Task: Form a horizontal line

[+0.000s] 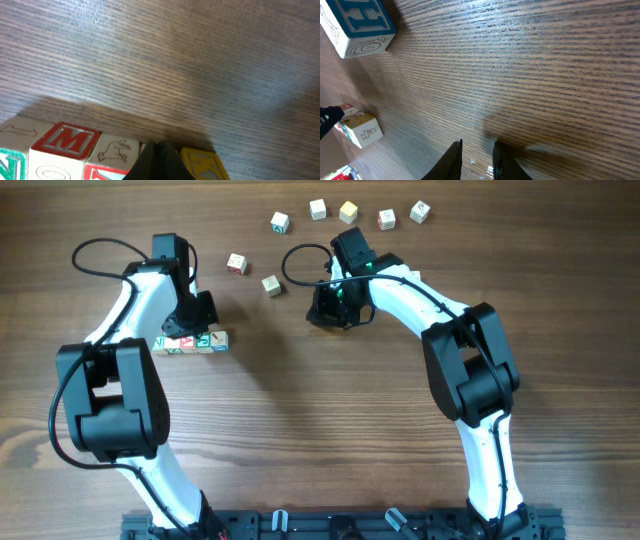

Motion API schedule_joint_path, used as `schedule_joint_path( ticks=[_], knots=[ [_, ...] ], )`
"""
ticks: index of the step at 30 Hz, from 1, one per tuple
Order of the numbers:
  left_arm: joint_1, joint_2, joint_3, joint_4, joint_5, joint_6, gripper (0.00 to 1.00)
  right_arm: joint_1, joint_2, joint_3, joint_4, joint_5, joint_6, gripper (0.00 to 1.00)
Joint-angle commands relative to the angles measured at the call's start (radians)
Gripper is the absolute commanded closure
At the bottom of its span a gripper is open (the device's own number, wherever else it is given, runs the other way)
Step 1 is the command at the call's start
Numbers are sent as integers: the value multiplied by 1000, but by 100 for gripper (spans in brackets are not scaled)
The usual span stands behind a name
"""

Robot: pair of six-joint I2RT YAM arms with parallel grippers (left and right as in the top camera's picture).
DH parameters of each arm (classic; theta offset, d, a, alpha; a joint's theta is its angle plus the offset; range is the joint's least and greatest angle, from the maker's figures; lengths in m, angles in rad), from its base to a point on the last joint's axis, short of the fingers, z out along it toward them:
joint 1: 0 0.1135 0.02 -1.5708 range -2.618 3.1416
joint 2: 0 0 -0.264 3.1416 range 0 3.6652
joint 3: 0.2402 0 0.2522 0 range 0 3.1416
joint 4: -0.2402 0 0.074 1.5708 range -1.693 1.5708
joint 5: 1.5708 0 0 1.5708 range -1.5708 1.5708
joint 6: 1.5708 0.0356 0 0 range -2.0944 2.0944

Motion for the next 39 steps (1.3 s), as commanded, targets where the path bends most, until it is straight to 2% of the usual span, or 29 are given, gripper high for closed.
schedule_joint_path(
  ticks=[1,4,9,17,39],
  knots=[
    [5,8,4,16,8,-13,96,-6,70,-44,-27,172,-14,77],
    [5,8,4,37,36,-36,96,-6,70,-44,-27,171,-14,77],
    [5,8,4,77,163,-36,96,-6,70,-44,-27,171,-14,77],
    [5,8,4,77,219,-37,96,-6,70,-44,-27,171,-14,77],
    [5,8,4,0,226,-54,96,-6,70,-44,-27,172,-14,77]
  ],
)
